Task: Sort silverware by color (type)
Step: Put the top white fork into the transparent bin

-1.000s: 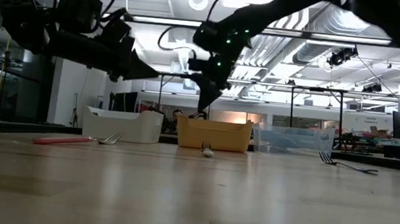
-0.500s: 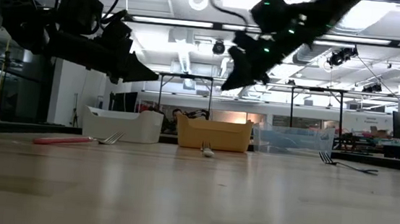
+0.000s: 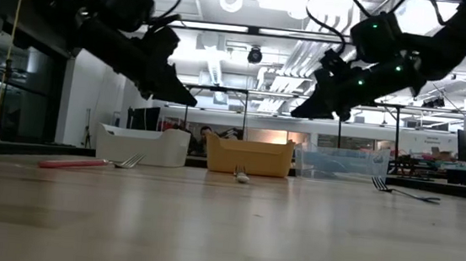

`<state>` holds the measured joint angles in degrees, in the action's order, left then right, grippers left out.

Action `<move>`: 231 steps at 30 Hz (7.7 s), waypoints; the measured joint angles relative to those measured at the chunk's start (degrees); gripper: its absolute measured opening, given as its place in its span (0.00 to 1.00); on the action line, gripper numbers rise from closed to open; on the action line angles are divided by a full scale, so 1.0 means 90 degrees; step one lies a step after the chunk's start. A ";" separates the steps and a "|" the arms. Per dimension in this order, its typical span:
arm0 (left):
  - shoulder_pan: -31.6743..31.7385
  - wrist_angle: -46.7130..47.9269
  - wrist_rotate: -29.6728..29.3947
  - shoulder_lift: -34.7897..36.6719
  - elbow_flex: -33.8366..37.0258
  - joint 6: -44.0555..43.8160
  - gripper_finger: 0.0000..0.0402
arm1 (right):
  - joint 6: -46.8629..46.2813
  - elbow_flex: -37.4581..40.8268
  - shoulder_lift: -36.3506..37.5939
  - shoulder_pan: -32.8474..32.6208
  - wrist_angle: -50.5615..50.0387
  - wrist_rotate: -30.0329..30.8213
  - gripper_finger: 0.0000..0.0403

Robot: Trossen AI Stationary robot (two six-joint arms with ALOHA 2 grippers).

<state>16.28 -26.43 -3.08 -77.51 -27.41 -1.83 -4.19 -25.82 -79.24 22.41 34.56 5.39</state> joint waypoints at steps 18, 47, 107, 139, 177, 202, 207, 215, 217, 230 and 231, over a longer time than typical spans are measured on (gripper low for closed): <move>-0.0904 0.1142 -0.1135 -0.2744 -0.2291 -0.2244 0.21 | 0.0347 0.0075 0.0770 0.0005 -0.0393 0.0000 0.00; -0.0589 0.2310 -0.0736 -0.4131 -0.3574 -0.1460 0.26 | 0.0350 0.0075 0.0763 0.0005 -0.0483 0.0000 0.00; -0.0841 0.2860 -0.0178 -0.4134 -0.3985 -0.1095 0.25 | 0.0457 0.0070 0.0760 0.0005 -0.0550 -0.0005 0.00; -0.0776 0.3296 0.0123 -0.3688 -0.4102 -0.1094 0.01 | 0.0449 0.0070 0.0760 0.0005 -0.0941 -0.0497 0.00; -0.0186 0.1885 0.0028 -0.2959 -0.4112 -0.1096 0.00 | -0.2554 -0.0078 0.0760 -0.0054 -0.0618 -0.0991 0.37; -0.0538 0.0882 -0.0062 -0.2957 -0.4117 -0.1162 0.01 | -0.2236 -0.0083 0.0753 -0.0264 0.0025 -0.0321 0.12; -0.0579 0.0744 -0.0130 -0.2957 -0.4117 -0.1114 0.00 | -0.1997 -0.0083 0.0753 -0.0301 0.0044 -0.0327 0.02; -0.0654 0.1355 -0.0245 -0.2957 -0.4054 -0.0493 0.05 | -0.1611 -0.0083 0.0816 -0.0301 -0.0450 -0.0650 0.01; -0.0718 0.0986 -0.0247 -0.2954 -0.3728 -0.0432 0.03 | -0.1669 -0.0083 0.0855 -0.0341 -0.0866 -0.0713 0.03; -0.0716 -0.2967 0.0853 -0.2954 -0.1132 -0.0772 0.00 | -0.1651 -0.0989 0.0671 -0.2064 -0.4798 -0.0177 0.33; -0.0696 -0.3024 0.0848 -0.2954 -0.1064 -0.0716 0.00 | -0.1669 -0.1139 0.0582 -0.2211 -0.5046 -0.0112 0.34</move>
<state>10.02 -53.65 4.56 -104.09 -36.99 -8.27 -19.21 -36.07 -74.01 2.52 -10.85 4.38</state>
